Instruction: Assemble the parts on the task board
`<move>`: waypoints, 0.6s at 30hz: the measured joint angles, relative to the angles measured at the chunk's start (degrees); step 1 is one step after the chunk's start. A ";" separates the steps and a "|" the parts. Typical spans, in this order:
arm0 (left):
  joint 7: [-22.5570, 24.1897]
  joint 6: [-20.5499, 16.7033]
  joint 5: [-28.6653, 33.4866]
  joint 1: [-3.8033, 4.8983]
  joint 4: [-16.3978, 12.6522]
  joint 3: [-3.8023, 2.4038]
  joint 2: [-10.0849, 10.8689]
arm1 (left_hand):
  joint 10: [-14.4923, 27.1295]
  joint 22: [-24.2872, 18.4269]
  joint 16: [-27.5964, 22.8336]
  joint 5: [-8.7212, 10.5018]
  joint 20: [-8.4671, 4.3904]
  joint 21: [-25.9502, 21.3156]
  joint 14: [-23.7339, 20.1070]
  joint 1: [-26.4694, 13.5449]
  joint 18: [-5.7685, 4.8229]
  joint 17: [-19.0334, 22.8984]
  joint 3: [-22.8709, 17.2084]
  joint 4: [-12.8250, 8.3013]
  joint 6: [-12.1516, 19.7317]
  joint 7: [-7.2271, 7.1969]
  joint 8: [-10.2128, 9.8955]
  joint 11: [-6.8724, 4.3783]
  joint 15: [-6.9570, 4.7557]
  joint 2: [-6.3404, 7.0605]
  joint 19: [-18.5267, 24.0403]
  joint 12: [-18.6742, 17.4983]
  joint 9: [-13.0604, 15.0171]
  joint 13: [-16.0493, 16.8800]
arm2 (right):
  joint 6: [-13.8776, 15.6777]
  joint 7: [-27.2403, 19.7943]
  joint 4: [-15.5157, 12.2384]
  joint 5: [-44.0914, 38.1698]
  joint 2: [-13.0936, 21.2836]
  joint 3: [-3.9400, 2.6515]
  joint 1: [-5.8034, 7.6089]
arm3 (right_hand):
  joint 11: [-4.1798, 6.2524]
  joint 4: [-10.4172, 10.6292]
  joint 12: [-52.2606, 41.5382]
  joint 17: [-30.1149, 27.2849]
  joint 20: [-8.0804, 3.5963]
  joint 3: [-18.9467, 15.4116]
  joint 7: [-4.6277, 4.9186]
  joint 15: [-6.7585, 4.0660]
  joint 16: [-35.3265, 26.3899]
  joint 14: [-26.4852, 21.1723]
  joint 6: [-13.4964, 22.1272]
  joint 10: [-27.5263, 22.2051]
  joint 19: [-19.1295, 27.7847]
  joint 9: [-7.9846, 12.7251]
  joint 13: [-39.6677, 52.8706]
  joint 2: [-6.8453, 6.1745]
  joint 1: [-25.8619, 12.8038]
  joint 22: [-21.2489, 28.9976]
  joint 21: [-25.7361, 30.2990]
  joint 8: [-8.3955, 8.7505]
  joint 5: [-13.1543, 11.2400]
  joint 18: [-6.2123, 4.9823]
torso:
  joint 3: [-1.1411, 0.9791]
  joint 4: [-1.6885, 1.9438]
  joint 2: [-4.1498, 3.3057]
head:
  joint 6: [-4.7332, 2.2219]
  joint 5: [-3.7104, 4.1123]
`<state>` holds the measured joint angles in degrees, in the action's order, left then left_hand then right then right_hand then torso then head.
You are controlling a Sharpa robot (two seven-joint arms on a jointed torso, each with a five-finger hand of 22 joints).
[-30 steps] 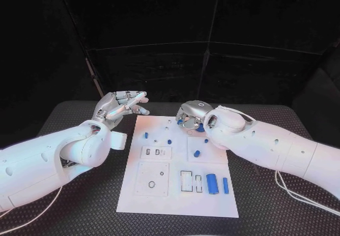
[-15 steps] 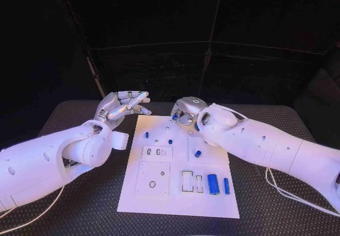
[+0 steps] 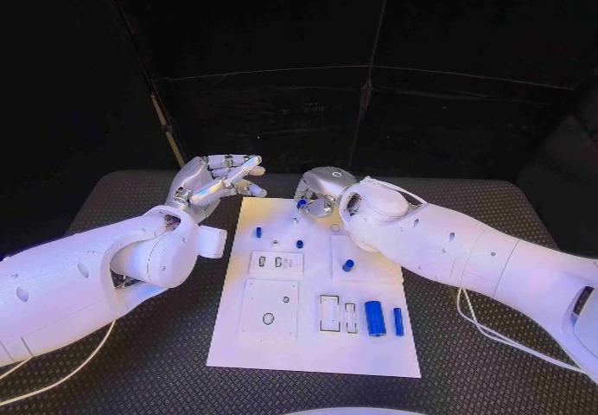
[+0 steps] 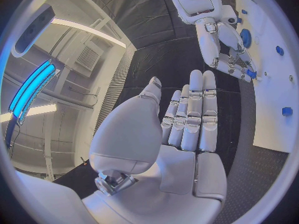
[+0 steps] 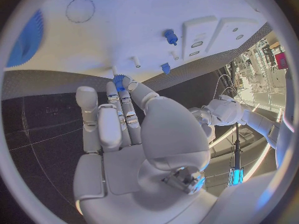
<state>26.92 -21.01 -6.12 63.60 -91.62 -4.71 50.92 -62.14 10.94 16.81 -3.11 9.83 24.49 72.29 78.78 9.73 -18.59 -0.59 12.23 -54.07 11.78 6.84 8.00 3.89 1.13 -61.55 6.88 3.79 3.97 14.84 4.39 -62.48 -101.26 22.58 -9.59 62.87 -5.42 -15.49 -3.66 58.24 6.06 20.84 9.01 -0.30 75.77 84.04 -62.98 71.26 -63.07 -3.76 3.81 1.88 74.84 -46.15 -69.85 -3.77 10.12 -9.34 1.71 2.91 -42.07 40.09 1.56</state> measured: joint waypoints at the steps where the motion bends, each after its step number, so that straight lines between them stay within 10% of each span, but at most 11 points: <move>1: 0.00 0.00 0.00 0.00 0.01 0.00 -0.02 | 0.00 0.00 0.00 0.00 0.00 0.00 0.00 0.00 0.00 0.00 0.00 0.00 0.00 0.00 0.00 0.00 0.00 0.00 0.00 0.00 0.00 0.00 | -0.19 -0.11 0.22 0.00 -0.15 0.00 0.00 | 0.00 0.00 0.00 -0.03 0.00 0.00 0.00 0.00 0.00 0.00 0.00 0.00 0.00 0.00 -0.01 0.00 0.00 0.00 0.00 0.00 0.00 0.00 | 0.00 0.02 0.00 | 0.03 -0.03; 18: -0.06 0.04 0.00 0.04 0.19 -0.01 -0.25 | 0.00 0.00 0.00 0.00 0.00 0.00 0.00 0.00 0.00 -0.08 0.00 0.00 0.00 0.00 0.00 0.00 0.00 0.00 0.00 0.00 0.01 0.00 | -1.46 -0.52 3.37 -0.63 -2.19 0.36 0.52 | 0.31 0.40 0.01 -0.31 0.00 0.40 0.02 0.00 0.00 0.00 0.05 0.31 0.00 0.00 -0.13 -0.53 -0.53 0.14 0.00 0.00 -0.30 0.00 | 0.04 0.07 0.00 | 0.15 -0.20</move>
<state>26.86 -20.96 -6.12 63.65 -91.43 -4.72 50.67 -62.14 10.94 16.81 -3.11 9.83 24.49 72.29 78.78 9.73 -18.68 -0.59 12.23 -54.07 11.78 6.84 8.00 3.89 1.13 -61.55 6.88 3.80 3.98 13.38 3.86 -59.11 -101.89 20.39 -9.23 63.40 -5.11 -15.09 -3.64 57.93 6.06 21.24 9.04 -0.30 75.77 84.04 -62.93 71.57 -63.07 -3.75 3.69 1.36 74.32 -46.01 -69.85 -3.77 9.82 -9.34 1.76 2.98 -42.07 40.24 1.36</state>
